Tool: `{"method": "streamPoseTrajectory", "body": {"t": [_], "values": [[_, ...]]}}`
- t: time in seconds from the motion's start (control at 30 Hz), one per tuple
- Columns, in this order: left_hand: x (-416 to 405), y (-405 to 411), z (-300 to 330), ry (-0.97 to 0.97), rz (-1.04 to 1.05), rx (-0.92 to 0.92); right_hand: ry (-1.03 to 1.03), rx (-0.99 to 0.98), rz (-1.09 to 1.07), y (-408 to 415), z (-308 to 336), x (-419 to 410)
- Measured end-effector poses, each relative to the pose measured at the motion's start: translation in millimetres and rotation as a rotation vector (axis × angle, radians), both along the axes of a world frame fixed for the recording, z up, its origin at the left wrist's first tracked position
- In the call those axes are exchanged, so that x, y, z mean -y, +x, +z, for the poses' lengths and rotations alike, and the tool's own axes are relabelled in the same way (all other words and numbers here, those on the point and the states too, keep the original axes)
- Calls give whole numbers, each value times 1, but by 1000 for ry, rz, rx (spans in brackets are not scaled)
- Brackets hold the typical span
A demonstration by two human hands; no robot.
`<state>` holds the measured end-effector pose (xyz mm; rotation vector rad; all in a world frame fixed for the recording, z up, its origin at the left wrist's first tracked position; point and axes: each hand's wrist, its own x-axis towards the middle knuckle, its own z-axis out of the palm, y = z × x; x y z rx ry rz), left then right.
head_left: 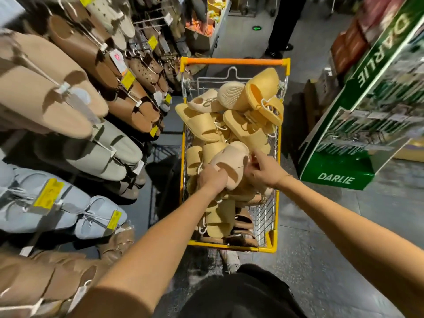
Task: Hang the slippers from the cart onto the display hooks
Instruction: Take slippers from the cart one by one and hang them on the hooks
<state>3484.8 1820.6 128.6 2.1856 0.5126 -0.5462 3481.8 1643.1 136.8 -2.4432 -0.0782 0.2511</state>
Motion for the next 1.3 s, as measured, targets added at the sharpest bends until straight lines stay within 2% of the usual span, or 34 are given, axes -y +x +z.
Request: {"method": "streamPoseTrajectory", "body": {"t": [0.13, 0.27, 0.4, 0.6, 0.7, 0.93, 1.2, 1.3], "values": [[-10, -7, 9, 53, 55, 36, -38, 104, 136, -20, 12, -16], [-20, -15, 28, -16, 106, 46, -47, 149, 275, -31, 25, -35], [-29, -22, 53, -24, 115, 162, -125, 89, 438, -53, 22, -61], [-57, -33, 61, -24, 95, 159, -110, 276, 151, -57, 9, -63], [-65, -39, 62, -31, 122, 117, -18, 336, -9, -55, 10, -55], [-68, -51, 63, -18, 51, 121, 71, 390, 11, -54, 20, -49], [-56, -55, 54, -62, 36, 132, -90, 353, 44, -48, 11, -34], [-51, -55, 52, -116, 42, 120, -91, 344, 7, -49, 11, -26]]}}
